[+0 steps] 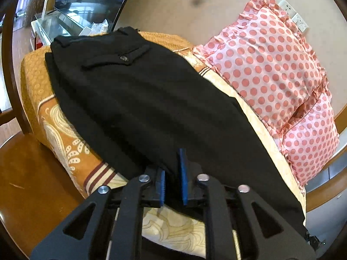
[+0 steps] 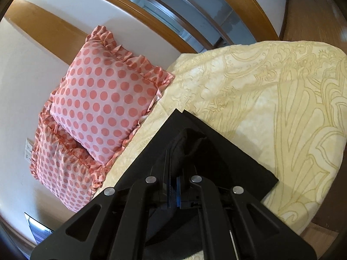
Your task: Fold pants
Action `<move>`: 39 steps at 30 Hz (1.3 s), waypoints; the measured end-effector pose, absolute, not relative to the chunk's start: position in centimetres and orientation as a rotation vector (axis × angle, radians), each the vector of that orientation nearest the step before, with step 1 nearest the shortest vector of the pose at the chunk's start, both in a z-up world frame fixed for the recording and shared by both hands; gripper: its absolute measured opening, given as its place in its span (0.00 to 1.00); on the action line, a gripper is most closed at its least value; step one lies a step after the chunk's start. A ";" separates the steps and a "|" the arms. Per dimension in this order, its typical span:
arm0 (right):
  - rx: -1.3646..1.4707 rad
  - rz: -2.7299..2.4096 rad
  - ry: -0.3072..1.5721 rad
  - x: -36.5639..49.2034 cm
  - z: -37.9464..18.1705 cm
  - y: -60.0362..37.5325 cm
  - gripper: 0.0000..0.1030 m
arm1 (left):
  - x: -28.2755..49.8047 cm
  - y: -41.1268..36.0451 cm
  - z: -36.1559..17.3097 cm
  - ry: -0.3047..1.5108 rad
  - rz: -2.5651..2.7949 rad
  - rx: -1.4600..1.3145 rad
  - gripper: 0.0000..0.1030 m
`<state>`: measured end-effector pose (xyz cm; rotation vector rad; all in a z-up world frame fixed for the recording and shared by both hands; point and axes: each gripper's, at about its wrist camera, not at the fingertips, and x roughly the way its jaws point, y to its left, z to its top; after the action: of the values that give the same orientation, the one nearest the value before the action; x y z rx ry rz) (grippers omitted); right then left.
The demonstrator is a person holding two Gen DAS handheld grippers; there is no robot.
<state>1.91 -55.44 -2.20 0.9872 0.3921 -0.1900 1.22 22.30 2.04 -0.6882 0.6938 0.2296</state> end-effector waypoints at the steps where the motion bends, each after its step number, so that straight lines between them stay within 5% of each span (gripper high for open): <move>1: 0.996 -0.179 0.378 1.6 -2.0 -55.6 0.03 | 1.3 22.3 2.2 0.692 0.229 -0.690 0.17; 5: 0.962 -0.232 0.384 0.4 -1.0 -55.7 0.03 | 1.3 22.1 2.3 0.696 0.226 -0.682 0.25; 11: 1.026 -0.259 0.413 -0.9 -2.1 -56.1 0.03 | 1.1 22.4 2.1 0.697 0.216 -0.681 0.26; 20: 1.061 -0.274 0.421 -1.3 -3.1 -56.2 0.03 | -0.4 21.2 1.6 0.658 0.213 -0.626 0.08; 39: 1.002 -0.339 0.461 -1.6 -3.3 -55.7 0.03 | -0.9 21.5 1.4 0.657 0.163 -0.572 0.10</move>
<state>-1.59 -55.74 -3.26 1.0017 0.4613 -0.3392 -0.86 21.47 1.40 -0.5721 0.6567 0.1634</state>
